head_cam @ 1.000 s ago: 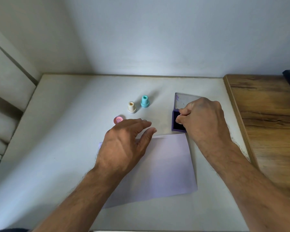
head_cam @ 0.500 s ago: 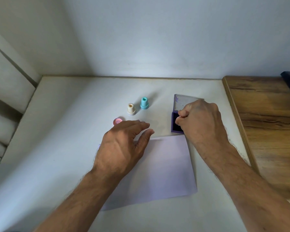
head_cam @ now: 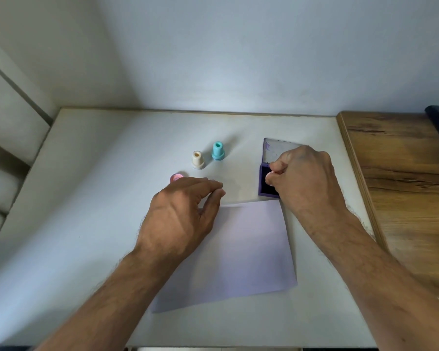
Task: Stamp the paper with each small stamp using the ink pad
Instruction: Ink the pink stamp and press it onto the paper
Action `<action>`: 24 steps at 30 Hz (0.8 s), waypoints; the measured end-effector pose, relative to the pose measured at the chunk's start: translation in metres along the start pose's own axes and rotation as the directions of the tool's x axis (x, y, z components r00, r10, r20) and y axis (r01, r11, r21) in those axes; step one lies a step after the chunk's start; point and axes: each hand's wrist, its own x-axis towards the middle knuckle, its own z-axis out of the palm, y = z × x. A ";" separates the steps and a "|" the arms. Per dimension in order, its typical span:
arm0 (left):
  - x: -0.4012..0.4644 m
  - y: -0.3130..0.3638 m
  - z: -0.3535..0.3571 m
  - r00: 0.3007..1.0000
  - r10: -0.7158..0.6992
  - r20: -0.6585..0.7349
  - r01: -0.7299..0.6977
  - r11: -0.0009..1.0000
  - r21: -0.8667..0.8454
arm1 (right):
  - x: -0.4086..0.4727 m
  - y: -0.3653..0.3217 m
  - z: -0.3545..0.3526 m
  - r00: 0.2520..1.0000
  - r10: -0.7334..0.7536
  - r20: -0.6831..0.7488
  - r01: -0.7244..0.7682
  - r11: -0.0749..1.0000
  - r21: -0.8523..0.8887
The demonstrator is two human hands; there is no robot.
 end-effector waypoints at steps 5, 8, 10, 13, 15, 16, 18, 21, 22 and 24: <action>-0.004 -0.007 -0.005 1.000 0.015 -0.008 -0.015 0.999 0.050 | -0.007 0.003 0.002 0.997 -0.043 -0.058 0.044 0.999 0.015; -0.009 -0.020 -0.016 1.000 0.005 -0.018 -0.003 0.997 0.075 | -0.014 0.006 0.003 0.987 -0.099 -0.124 0.103 0.994 0.029; -0.012 -0.028 -0.027 1.000 -0.015 -0.017 0.016 0.998 0.065 | -0.020 0.001 0.003 0.976 -0.119 -0.181 0.140 0.984 0.109; -0.015 -0.033 -0.043 0.997 -0.077 0.008 0.076 0.994 0.076 | -0.037 -0.020 0.011 0.978 -0.083 -0.193 0.146 0.928 0.342; -0.016 -0.033 -0.050 0.988 -0.136 0.068 0.130 0.988 0.084 | -0.050 -0.034 0.023 0.984 -0.070 -0.162 0.136 0.884 0.447; -0.017 -0.033 -0.052 0.983 -0.150 0.107 0.140 0.985 0.099 | -0.056 -0.039 0.030 0.986 -0.074 -0.151 0.138 0.868 0.476; -0.017 -0.034 -0.056 0.975 -0.158 0.158 0.137 0.981 0.137 | -0.066 -0.047 0.040 0.988 -0.074 -0.132 0.133 0.839 0.527; -0.020 -0.037 -0.060 0.968 -0.173 0.181 0.141 0.975 0.174 | -0.080 -0.056 0.050 0.989 -0.085 -0.122 0.140 0.803 0.579; -0.020 -0.039 -0.060 0.967 -0.175 0.186 0.141 0.973 0.185 | -0.083 -0.058 0.051 0.987 -0.097 -0.130 0.155 0.794 0.588; -0.022 -0.045 -0.059 0.963 -0.190 0.190 0.153 0.969 0.193 | -0.087 -0.062 0.054 0.979 -0.130 -0.154 0.197 0.779 0.595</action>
